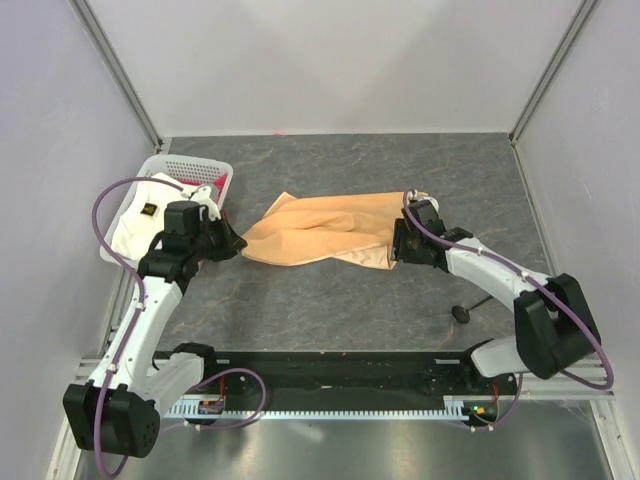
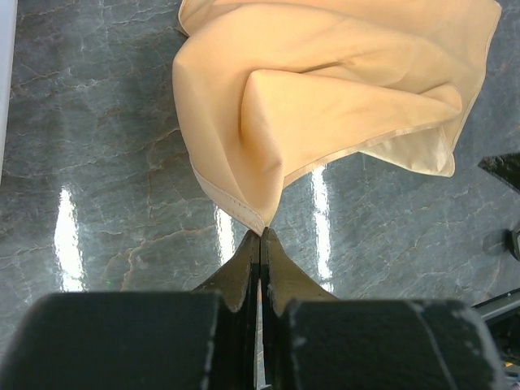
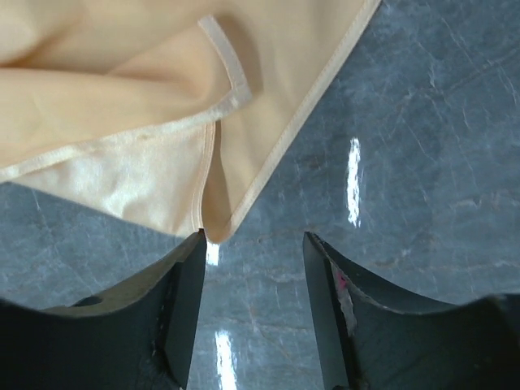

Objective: Fold the napkin, place the utensils inside, and roll it up
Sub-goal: Flatten the napkin out

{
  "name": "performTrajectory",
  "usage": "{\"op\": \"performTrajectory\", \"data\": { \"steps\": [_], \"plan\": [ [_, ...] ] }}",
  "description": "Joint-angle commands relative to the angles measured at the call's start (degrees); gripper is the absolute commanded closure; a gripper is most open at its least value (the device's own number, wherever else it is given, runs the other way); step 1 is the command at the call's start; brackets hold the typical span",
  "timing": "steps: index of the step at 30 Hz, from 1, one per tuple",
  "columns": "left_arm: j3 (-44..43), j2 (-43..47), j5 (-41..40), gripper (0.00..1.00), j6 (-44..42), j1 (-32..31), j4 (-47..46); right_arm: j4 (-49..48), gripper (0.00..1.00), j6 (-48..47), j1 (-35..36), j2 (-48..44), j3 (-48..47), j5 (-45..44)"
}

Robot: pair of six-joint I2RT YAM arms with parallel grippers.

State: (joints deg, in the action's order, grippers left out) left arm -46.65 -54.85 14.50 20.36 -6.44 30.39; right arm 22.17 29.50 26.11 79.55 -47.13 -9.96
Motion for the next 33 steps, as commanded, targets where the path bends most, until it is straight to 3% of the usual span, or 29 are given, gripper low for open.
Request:
{"op": "performTrajectory", "data": {
  "steps": [1,7,23,33],
  "plan": [
    [-0.8,1.1,-0.4,0.98,-2.9,0.3,-0.6,-9.2,0.43,-1.1,-4.2,6.6,-4.0,4.3],
    [-0.7,0.7,-0.5,0.98,-3.0,0.3,-0.5,-15.7,0.46,-2.0,-7.8,14.6,-6.7,12.7],
    [-1.0,-0.7,0.5,0.98,-3.2,0.4,-0.6,-18.7,0.51,-3.7,-10.0,21.4,-9.9,15.7],
    [-1.1,-0.9,0.9,0.98,-3.2,0.4,-0.6,-18.8,0.41,-3.2,-12.3,17.5,-8.1,17.7]
  ]
}}
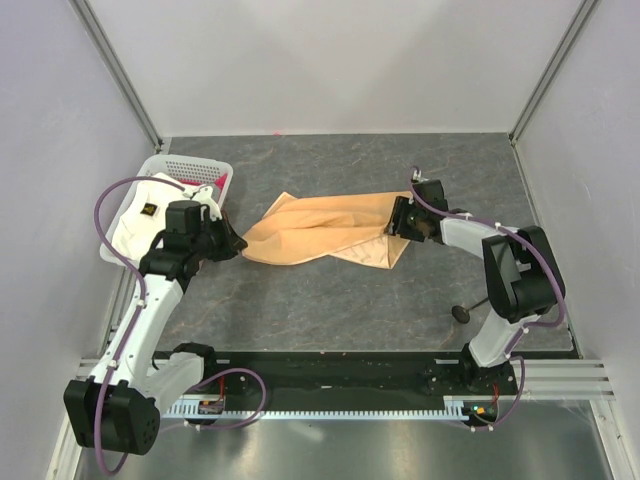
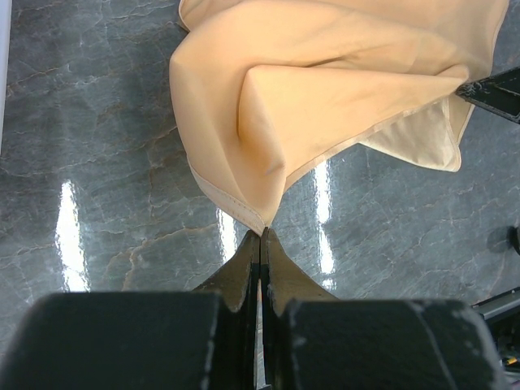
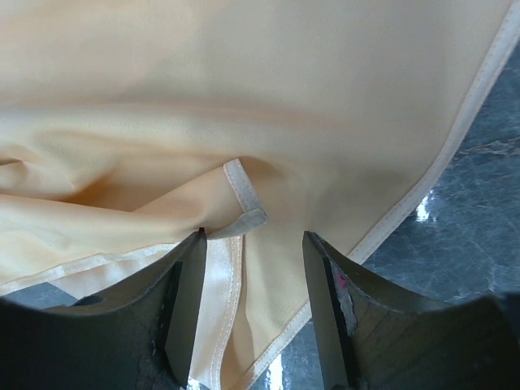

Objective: Fold the napkin, place the utensils inside, and roll it up
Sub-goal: Flatten the napkin out

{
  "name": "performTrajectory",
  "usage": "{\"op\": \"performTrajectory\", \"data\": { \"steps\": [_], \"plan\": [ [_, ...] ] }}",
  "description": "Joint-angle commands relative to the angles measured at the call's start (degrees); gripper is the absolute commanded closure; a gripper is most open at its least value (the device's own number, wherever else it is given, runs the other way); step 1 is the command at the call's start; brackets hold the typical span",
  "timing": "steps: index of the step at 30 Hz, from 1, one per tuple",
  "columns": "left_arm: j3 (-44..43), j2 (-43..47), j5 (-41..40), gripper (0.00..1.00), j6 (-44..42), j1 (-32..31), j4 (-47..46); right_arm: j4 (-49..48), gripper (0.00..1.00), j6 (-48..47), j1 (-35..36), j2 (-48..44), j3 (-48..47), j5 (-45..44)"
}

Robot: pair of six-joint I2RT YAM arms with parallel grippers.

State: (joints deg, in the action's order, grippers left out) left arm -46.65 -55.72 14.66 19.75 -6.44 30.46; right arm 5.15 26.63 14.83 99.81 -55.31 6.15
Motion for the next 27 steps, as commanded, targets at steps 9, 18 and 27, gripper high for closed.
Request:
{"op": "performTrajectory", "data": {
  "steps": [9,18,27],
  "plan": [
    [-1.0,-0.3,0.9,0.98,-2.6,0.4,-0.6,-3.9,0.46,1.1,-2.9,-2.7,-0.1,5.8],
    [-1.1,-0.4,1.0,0.98,-2.6,0.4,-0.7,-7.1,0.46,2.3,-3.0,1.0,0.7,9.6],
    [-1.0,-0.7,0.8,0.98,-2.7,0.4,-0.6,-7.8,0.52,2.4,-3.1,3.1,0.1,9.4]
  ]
}}
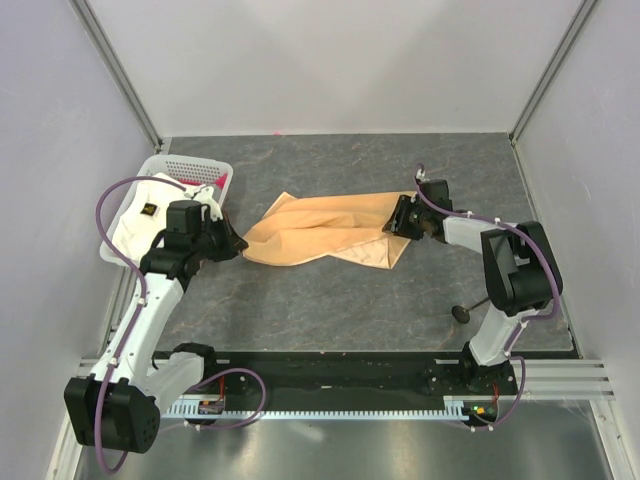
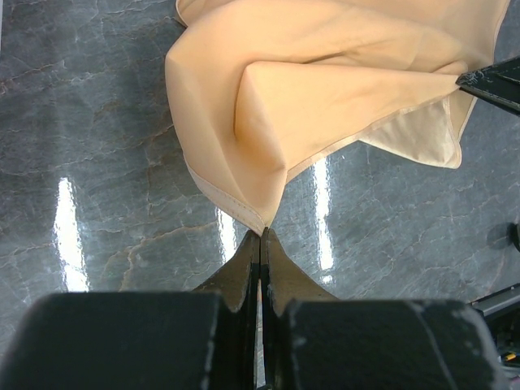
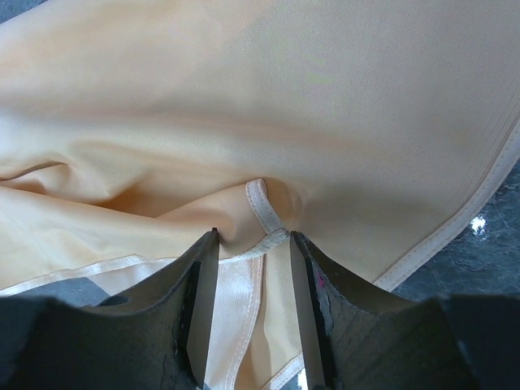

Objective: Fold the napkin, place the utensils inside, and roll it up
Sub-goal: Flatten the napkin out

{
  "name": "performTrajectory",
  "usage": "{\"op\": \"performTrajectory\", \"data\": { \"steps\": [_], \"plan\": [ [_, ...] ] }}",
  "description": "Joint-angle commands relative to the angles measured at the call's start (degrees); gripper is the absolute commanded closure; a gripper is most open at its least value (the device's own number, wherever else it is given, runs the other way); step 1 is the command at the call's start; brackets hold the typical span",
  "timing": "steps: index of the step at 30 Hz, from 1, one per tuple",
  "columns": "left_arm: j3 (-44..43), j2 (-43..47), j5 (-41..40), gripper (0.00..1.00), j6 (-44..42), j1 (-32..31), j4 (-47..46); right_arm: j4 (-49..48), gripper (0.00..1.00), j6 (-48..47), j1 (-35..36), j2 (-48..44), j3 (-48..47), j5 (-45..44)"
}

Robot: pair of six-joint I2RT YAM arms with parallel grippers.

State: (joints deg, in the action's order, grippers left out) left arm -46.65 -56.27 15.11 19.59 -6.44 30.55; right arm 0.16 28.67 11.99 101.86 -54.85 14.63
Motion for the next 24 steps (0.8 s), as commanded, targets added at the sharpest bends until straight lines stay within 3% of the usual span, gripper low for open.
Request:
{"op": "performTrajectory", "data": {
  "steps": [1,8,11,15,24],
  "plan": [
    [-1.0,-0.2,0.4,0.98,-2.5,0.4,-0.7,-2.8,0.52,0.3,-0.1,1.7,-0.4,1.0],
    [-1.0,-0.2,0.4,0.98,-2.5,0.4,-0.7,-3.3,0.52,0.5,-0.1,2.5,0.5,-0.1],
    [-1.1,-0.2,0.2,0.98,-2.5,0.4,-0.7,-3.2,0.57,0.1,-0.2,2.7,0.4,0.0],
    [-1.0,-0.2,0.1,0.98,-2.5,0.3,-0.7,-3.3,0.78,-0.2,-0.2,2.6,-0.2,-0.1],
    [-2.3,-1.2,-1.1,0.98,-1.9,0.4,-0.9,3.0,0.89,-1.5,-0.2,-6.5,-1.7,-4.2]
  ]
}}
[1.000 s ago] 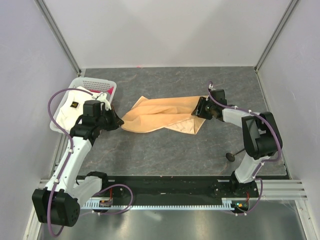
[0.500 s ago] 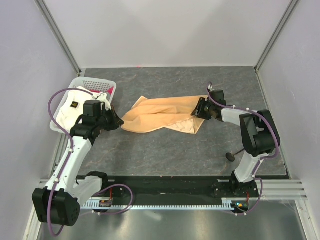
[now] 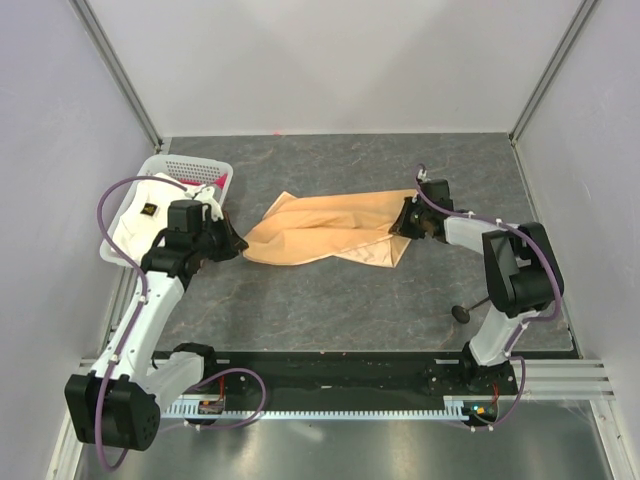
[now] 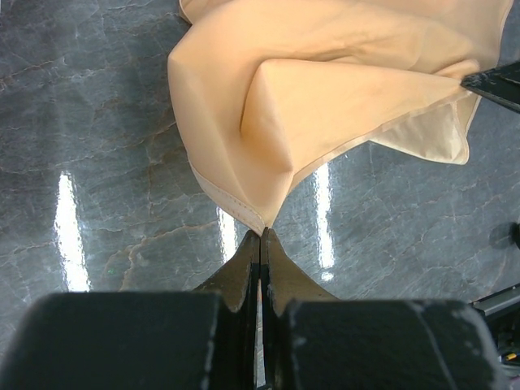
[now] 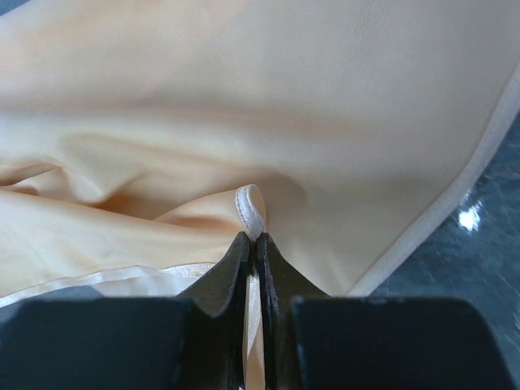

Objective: Fold the napkin, place the utensils inside, and roll it up
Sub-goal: Flatten the napkin out

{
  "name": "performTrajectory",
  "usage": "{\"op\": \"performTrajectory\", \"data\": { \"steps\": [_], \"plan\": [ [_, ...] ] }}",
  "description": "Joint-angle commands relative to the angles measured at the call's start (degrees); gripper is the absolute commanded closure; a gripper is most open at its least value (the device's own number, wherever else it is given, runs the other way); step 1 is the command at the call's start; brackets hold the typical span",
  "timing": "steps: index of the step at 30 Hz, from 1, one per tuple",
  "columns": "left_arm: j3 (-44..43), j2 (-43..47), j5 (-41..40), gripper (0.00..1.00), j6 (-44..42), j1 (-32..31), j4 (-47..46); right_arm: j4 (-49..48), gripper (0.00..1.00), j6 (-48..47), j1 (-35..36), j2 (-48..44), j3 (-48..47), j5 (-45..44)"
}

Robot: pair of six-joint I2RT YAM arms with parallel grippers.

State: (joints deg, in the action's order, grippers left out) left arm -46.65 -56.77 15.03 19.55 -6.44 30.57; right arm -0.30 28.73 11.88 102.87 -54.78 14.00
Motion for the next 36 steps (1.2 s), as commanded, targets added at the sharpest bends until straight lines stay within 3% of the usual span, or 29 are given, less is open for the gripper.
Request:
{"op": "performTrajectory", "data": {
  "steps": [1,7,12,20,24,28,36],
  "plan": [
    [-3.0,-0.8,-0.9,0.98,-1.5,0.4,-1.0,6.0,0.89,-2.0,-0.1,-8.9,-2.0,-4.3],
    [-7.5,0.6,1.1,0.98,1.6,0.4,-2.5,15.8,0.99,-4.1,0.0,-23.7,-3.1,-10.6],
    [-11.5,8.6,-0.4,0.98,4.0,0.4,-3.1,23.2,1.00,-4.5,0.0,-39.2,-5.2,-13.0],
    [-26.1,16.3,0.7,0.98,6.7,0.3,5.0,38.0,1.00,-4.9,0.0,-56.1,-18.9,-15.2],
    [-36.3,16.8,1.8,0.98,7.5,0.3,8.2,41.5,1.00,-4.9,0.0,-58.7,-27.6,-15.4],
    [-40.4,11.6,7.3,0.98,9.1,0.3,7.5,41.3,1.00,-5.3,0.1,-56.0,-32.4,-15.7],
    [-40.6,-7.3,10.3,0.98,10.4,0.3,-3.7,34.5,1.00,-7.3,-0.2,-38.6,-31.4,-20.5]
  ]
}}
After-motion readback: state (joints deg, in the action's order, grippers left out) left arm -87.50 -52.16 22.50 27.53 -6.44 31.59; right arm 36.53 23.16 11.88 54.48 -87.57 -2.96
